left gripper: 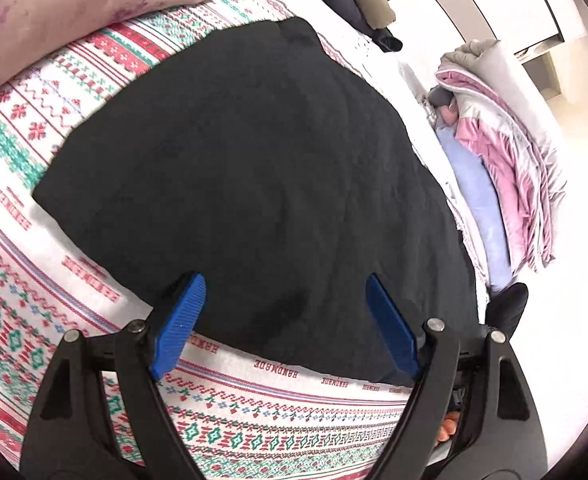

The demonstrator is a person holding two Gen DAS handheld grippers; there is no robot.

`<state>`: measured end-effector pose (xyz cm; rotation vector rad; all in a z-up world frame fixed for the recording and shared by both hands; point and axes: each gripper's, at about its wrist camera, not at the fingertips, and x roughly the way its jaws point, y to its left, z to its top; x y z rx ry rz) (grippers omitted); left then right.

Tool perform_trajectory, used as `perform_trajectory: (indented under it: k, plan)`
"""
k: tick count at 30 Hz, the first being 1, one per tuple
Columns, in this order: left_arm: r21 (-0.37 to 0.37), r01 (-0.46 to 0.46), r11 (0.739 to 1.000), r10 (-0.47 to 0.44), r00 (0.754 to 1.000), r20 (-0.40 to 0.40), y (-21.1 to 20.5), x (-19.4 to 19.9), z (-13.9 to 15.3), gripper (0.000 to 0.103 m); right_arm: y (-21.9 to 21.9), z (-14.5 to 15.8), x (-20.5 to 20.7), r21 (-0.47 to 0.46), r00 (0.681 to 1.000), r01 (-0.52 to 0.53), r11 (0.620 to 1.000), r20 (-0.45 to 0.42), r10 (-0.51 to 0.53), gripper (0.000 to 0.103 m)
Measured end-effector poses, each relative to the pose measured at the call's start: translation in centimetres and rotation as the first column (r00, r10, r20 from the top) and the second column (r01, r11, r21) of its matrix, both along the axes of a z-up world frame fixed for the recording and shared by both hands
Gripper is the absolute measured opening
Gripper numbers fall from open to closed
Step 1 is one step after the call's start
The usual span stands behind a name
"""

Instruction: Fold large clothes

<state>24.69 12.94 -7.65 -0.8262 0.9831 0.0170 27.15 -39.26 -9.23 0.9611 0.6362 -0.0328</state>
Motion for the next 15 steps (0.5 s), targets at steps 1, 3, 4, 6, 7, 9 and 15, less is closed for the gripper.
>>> perform_trajectory:
  k: [1, 3, 4, 6, 7, 9, 15]
  plan:
    - [-0.005, -0.013, 1.000, 0.013, 1.000, 0.001, 0.6, -0.1, 0.2, 0.083, 0.2, 0.0, 0.2, -0.025, 1.000, 0.004, 1.000, -0.007, -0.004, 0.022]
    - [-0.039, -0.053, 0.998, 0.053, 0.999, 0.008, 2.1, -0.3, 0.3, 0.083, 0.9, 0.5, 0.4, -0.107, 1.000, 0.010, 0.994, -0.015, -0.011, 0.021]
    - [-0.055, -0.078, 0.995, 0.078, 0.997, 0.008, 2.9, -0.4, 0.4, 0.083, 1.7, 1.1, 0.9, -0.186, 0.999, 0.008, 0.982, -0.032, -0.014, 0.021]
    - [-0.042, -0.111, 0.993, 0.111, 0.994, 0.005, 4.4, -0.7, 0.9, 0.083, 3.0, 2.5, 1.3, -0.310, 0.999, -0.005, 0.951, -0.053, -0.012, 0.020]
    - [-0.029, -0.117, 0.993, 0.117, 0.993, 0.011, 4.8, -0.8, 1.3, 0.083, 3.6, 3.4, 1.5, -0.364, 0.998, -0.009, 0.931, -0.054, -0.011, 0.020]
    - [0.001, -0.136, 0.991, 0.136, 0.991, 0.022, 6.2, -1.5, 2.1, 0.083, 6.2, 6.5, 1.9, -0.512, 1.000, -0.005, 0.859, -0.017, -0.005, 0.019]
    - [-0.031, -0.225, 0.974, 0.227, 0.964, 0.137, 11.1, -3.9, 4.7, 0.083, 23.8, 15.9, 0.1, -0.935, 0.925, 0.120, 0.333, 0.227, 0.304, 0.019]
